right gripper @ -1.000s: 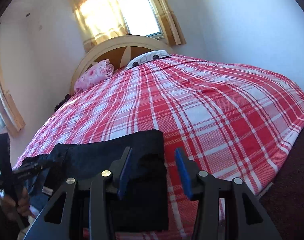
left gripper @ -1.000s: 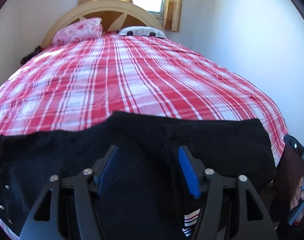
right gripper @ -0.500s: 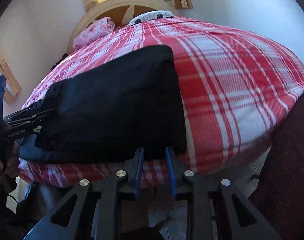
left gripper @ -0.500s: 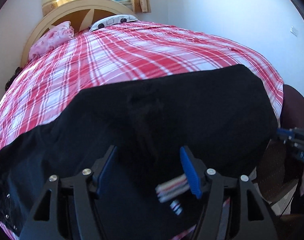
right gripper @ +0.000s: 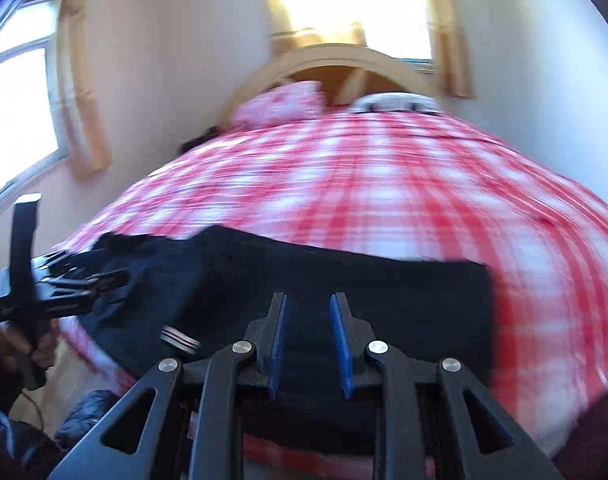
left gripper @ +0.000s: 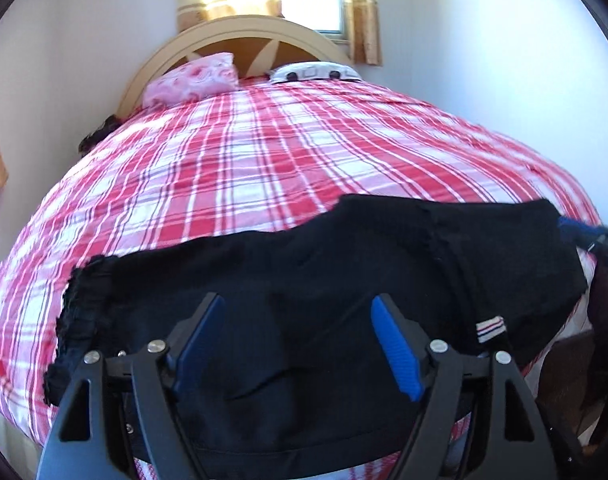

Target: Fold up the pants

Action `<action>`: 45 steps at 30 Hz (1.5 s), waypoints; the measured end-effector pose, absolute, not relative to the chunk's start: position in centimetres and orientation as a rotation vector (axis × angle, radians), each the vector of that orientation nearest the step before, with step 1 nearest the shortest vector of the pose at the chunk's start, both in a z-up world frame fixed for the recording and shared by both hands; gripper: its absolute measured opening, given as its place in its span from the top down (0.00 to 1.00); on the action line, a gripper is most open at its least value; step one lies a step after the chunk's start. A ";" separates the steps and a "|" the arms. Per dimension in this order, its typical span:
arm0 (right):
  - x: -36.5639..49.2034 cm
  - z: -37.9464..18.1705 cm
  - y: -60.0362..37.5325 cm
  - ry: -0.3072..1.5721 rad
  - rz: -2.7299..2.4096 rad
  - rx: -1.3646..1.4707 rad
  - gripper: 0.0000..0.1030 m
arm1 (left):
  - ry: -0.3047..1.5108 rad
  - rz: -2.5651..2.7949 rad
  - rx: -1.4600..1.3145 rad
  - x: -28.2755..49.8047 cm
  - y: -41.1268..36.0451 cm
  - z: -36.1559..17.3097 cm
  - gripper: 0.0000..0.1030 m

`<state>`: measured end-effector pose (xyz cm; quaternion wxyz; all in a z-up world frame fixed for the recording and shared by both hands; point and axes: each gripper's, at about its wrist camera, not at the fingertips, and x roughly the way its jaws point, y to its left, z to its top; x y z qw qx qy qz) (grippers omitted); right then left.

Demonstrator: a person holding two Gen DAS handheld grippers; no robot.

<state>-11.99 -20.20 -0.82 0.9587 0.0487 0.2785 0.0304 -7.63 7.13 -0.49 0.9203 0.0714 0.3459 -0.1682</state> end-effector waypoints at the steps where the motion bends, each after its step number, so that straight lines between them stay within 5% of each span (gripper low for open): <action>1: -10.9 -1.2 -19.1 0.574 0.092 0.095 0.77 | 0.714 -0.339 0.139 -7.5 7.4 -0.5 0.24; 10: -6.7 -8.6 -9.8 0.740 0.361 0.098 0.76 | 0.719 -0.250 0.090 -6.6 11.0 -0.8 0.24; 28: -7.5 -2.1 -14.3 0.572 0.225 0.239 0.77 | 0.704 0.158 -0.124 -6.8 25.5 -1.1 0.22; 42: -10.1 -1.8 -16.8 0.497 -0.028 0.306 0.76 | 0.781 0.043 -0.204 -5.4 23.7 -4.4 0.18; 45: -10.2 -2.4 -17.3 0.515 -0.035 0.353 0.76 | 0.793 0.039 -0.193 -5.1 23.1 -5.0 0.08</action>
